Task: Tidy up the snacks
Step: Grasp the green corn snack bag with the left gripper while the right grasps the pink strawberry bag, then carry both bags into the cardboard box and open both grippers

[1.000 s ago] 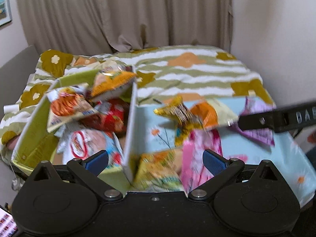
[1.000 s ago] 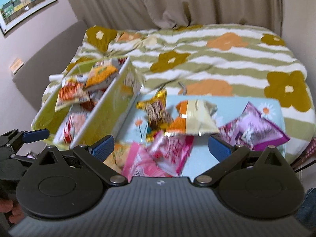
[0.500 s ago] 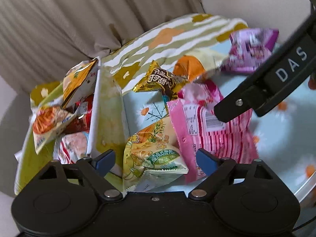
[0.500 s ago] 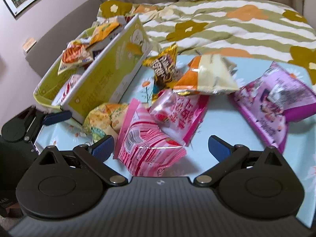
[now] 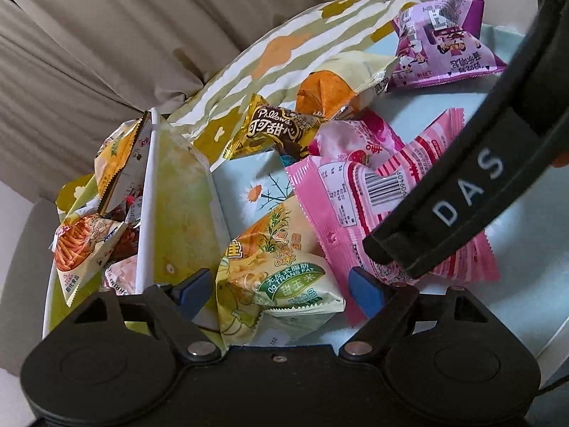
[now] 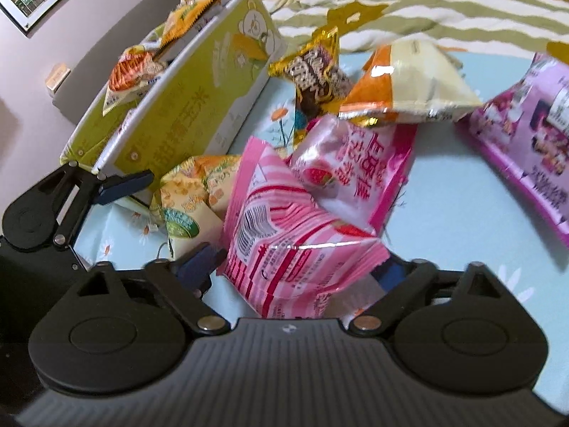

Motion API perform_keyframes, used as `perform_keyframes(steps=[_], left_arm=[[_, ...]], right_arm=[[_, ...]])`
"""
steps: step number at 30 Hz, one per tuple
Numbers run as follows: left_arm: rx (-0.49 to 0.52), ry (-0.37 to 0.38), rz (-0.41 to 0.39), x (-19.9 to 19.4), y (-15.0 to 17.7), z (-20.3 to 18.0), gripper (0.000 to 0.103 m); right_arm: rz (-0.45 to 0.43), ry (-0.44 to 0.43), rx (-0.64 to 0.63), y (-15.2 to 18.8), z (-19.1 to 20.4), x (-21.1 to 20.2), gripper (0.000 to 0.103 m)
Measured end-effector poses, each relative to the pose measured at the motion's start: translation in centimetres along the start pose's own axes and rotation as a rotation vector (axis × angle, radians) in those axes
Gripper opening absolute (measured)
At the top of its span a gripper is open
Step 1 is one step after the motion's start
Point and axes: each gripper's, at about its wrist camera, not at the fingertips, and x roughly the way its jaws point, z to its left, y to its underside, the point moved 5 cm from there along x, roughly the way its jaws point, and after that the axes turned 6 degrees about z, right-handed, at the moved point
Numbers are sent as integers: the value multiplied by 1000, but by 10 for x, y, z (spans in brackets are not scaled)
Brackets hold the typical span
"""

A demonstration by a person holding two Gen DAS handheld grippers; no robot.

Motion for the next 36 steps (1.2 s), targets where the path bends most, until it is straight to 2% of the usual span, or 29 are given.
perform_keyframes(steps=[10,24,26,29,36], left_arm=[[-2,15,24,10,-1,5,87],[48,-22,13,19,-2,-10,85],[60,0,20,21,0,-14,69],[41,16,47,26,5,-15,62],[-30,29,28,13,3,-4,52]], right_arm=[[2,-20,29,3,-4,-3,83],[-13,16,63,11,-20,-20,82],[-16,23,61,11,-21,-22,82],[-20,29,61,12,-22,-24,82],[-33,42,56,13,-25,-30,82]])
